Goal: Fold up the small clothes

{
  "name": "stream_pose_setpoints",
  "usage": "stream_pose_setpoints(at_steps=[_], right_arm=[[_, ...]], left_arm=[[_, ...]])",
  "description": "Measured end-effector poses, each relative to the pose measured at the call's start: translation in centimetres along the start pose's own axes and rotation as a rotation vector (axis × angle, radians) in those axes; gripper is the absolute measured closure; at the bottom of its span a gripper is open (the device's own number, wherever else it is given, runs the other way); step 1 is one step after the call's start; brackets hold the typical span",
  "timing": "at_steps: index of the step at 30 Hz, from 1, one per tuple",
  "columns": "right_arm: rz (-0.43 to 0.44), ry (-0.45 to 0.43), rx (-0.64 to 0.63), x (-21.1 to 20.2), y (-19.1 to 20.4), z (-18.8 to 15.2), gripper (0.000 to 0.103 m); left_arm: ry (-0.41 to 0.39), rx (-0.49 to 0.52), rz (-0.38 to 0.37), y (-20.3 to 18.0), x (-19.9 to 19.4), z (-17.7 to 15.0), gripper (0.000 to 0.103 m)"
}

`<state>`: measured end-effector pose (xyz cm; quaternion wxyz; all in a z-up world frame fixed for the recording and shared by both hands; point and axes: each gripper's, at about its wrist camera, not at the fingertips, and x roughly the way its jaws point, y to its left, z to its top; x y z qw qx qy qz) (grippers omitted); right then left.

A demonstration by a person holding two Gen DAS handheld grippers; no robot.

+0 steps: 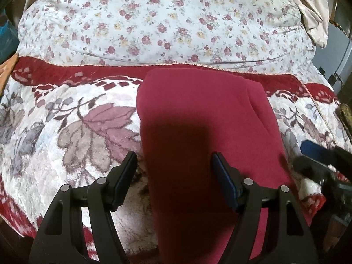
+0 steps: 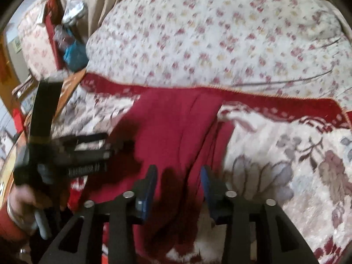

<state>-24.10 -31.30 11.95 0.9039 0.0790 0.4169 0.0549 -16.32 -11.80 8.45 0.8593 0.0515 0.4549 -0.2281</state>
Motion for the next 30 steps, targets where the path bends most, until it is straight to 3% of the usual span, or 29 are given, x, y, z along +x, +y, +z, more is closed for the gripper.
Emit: stream_pose_setpoints(at_steps=[8,17,30], right_arm=[[-0.059,0.004,0.008,3.6,0.8,2.1,0.063],[-0.122,0.035,0.023,5.9,-0.8,1.5,0.062],[-0.002,0.003,0.159,5.4,-2.2,1.9,0.059]], left_arm=[[-0.029,0.000,0.041,0.7,-0.9,-0.1,0.032],[-0.031,-0.005,0.032,1.1,-1.0,0.0,0.032],[-0.014,-0.011,0.020,1.0,-0.2,0.0,0.032]])
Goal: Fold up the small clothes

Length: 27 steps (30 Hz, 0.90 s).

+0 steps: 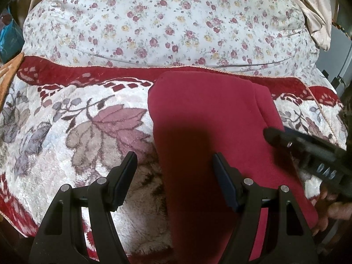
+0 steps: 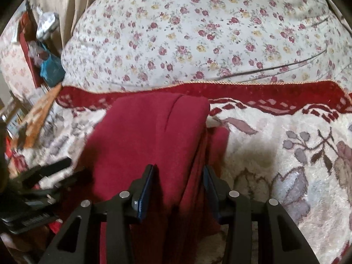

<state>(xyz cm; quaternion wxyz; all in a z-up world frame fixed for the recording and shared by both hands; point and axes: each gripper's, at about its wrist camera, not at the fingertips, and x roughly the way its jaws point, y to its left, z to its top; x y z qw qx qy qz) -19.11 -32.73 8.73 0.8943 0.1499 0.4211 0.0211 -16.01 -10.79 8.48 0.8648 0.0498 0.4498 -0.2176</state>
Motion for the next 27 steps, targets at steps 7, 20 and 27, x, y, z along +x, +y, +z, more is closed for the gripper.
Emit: stream_pose_setpoints(at_steps=[7,20,27], right_arm=[[0.001,-0.001,-0.035,1.3,0.3,1.1,0.064],[-0.044,-0.037,-0.026,0.7,-1.0,0.8,0.096],[-0.019,-0.047,0.009,-0.3,-0.8,1.0,0.095]], left_arm=[[0.008,0.000,-0.003,-0.2,0.3,0.2,0.032],[0.017,0.014,-0.016,-1.2,1.4,0.9,0.032],[0.018,0.015,-0.013,-1.0,1.3,0.8,0.032]])
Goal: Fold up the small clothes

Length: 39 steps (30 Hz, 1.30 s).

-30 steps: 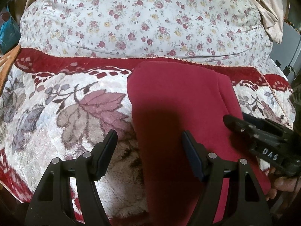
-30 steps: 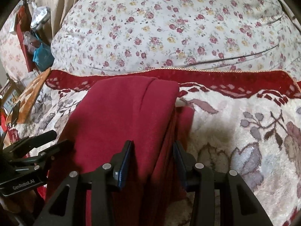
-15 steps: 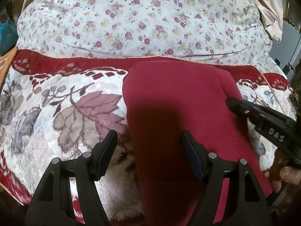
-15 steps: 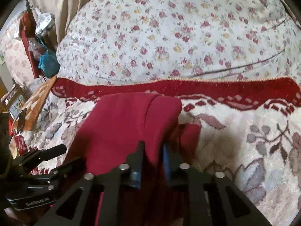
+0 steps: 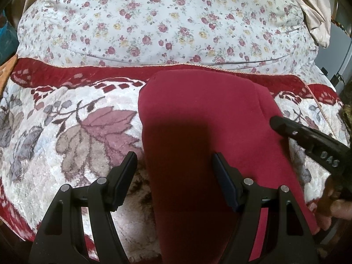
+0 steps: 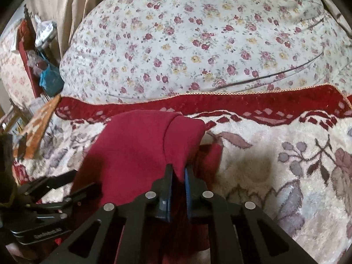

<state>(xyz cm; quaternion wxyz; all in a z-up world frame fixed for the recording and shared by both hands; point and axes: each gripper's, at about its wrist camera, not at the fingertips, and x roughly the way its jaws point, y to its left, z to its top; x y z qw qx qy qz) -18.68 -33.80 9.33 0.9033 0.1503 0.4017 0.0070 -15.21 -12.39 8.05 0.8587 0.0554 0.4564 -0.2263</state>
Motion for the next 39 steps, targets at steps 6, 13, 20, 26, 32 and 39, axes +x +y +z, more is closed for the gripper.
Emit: stream_pose_setpoints(at_steps=[6,13,20,26,32,39], right_arm=[[-0.001,-0.043,-0.051,-1.8,2.0,0.2,0.092],[0.005,-0.009,-0.090,-0.2,3.2,0.4,0.092],[-0.018,0.032,-0.061,1.7,1.9,-0.7,0.092],[0.023,0.007,-0.059,-0.8,2.4,-1.1,0.068],[0.025,-0.042,-0.079,-3.8,3.5,-1.7,0.050],[-0.007,-0.072,-0.040,-5.1,4.1,-2.9,0.033]], left_arm=[[0.005,0.003,0.006,0.1,0.1,0.0,0.032],[0.008,0.011,0.014,0.1,0.2,0.0,0.030],[0.015,-0.004,0.008,0.5,0.5,-0.2,0.022],[0.022,-0.016,0.000,0.8,0.0,-0.3,0.022],[-0.009,0.000,0.036,0.8,-1.6,-0.7,0.022],[-0.072,0.036,0.113,0.7,-3.7,-1.7,0.022]])
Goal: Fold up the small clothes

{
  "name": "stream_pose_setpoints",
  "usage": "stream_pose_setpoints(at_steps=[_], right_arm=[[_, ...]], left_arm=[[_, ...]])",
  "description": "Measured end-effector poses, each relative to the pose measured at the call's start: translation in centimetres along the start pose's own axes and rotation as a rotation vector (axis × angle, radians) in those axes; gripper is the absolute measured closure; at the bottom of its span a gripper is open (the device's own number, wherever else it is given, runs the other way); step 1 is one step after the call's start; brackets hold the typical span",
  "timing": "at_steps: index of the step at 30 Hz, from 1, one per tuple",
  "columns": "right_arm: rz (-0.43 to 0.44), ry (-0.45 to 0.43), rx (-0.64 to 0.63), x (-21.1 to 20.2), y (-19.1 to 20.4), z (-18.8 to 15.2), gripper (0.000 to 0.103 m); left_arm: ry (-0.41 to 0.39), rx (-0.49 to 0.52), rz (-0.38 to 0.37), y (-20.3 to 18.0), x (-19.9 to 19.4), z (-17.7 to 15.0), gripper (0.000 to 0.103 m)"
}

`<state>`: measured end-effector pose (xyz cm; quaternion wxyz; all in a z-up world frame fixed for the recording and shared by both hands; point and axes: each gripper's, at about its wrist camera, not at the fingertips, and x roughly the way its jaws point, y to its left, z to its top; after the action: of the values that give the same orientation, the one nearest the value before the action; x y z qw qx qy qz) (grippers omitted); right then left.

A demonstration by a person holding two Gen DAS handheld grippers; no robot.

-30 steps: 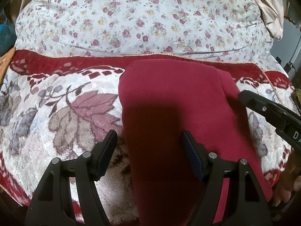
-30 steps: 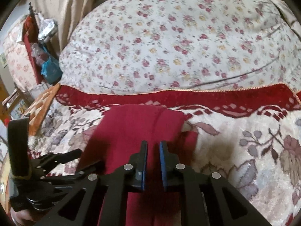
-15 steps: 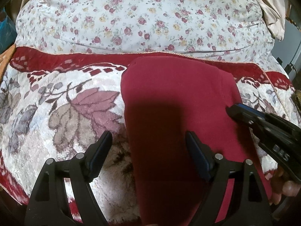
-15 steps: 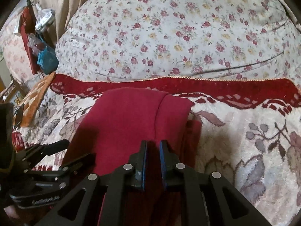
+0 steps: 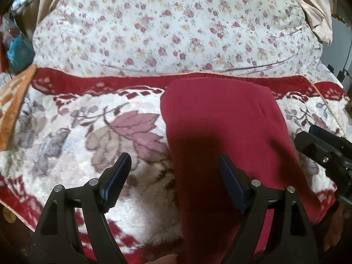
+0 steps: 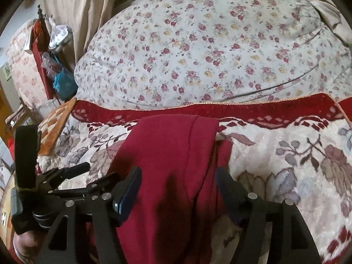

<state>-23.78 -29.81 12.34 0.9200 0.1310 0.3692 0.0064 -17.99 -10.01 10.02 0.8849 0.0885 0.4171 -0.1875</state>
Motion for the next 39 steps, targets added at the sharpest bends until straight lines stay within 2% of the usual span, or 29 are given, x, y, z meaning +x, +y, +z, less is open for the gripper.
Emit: stream_pose_setpoints(at_steps=[4,9,15,39], right_arm=[[-0.027,0.004,-0.029,-0.2,1.1,-0.5,0.029],[-0.044,-0.025,-0.049,-1.0,1.7,-0.6,0.017],[-0.060,-0.042,-0.062,-1.6,2.0,-0.7,0.011],[-0.076,0.004,-0.052,-0.1,1.7,-0.9,0.010]], left_arm=[[-0.032,0.005,0.007,0.3,-1.3,-0.4,0.022],[-0.071,-0.004,0.019,0.7,-2.6,-0.8,0.022],[-0.088,-0.013,0.039,1.2,-3.2,-1.1,0.022],[-0.073,-0.037,0.025,1.8,-2.3,-0.9,0.022]])
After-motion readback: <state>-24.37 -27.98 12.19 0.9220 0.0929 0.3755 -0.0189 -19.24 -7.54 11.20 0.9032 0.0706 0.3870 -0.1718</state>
